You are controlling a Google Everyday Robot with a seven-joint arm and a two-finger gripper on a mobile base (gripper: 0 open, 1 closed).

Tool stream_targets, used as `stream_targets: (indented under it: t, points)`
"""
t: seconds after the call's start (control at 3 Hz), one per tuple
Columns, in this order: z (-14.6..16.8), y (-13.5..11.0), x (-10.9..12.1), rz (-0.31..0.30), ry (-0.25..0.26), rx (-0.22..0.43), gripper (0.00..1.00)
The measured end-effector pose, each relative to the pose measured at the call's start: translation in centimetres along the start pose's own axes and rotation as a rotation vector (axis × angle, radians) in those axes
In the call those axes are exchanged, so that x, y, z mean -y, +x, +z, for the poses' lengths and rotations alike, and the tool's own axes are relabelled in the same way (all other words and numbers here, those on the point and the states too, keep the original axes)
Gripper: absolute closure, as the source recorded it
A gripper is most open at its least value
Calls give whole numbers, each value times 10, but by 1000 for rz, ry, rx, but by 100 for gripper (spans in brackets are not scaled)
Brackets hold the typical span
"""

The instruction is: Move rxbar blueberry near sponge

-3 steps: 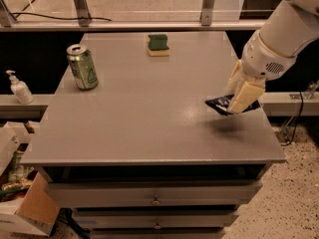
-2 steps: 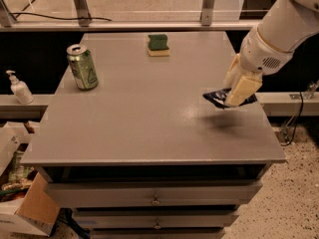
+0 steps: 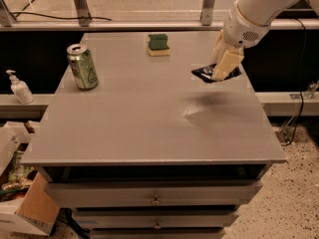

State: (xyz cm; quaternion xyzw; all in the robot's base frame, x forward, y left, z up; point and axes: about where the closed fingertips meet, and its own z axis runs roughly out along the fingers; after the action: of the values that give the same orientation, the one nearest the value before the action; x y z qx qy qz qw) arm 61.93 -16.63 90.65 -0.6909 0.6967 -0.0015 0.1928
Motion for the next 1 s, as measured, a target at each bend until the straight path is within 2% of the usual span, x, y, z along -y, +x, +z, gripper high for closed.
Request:
stream_targets:
  t: [0.33,1.0]
  points:
    - [14,-14,47,-18,37,11,100]
    - [31,-36,111,-21,202,56,100]
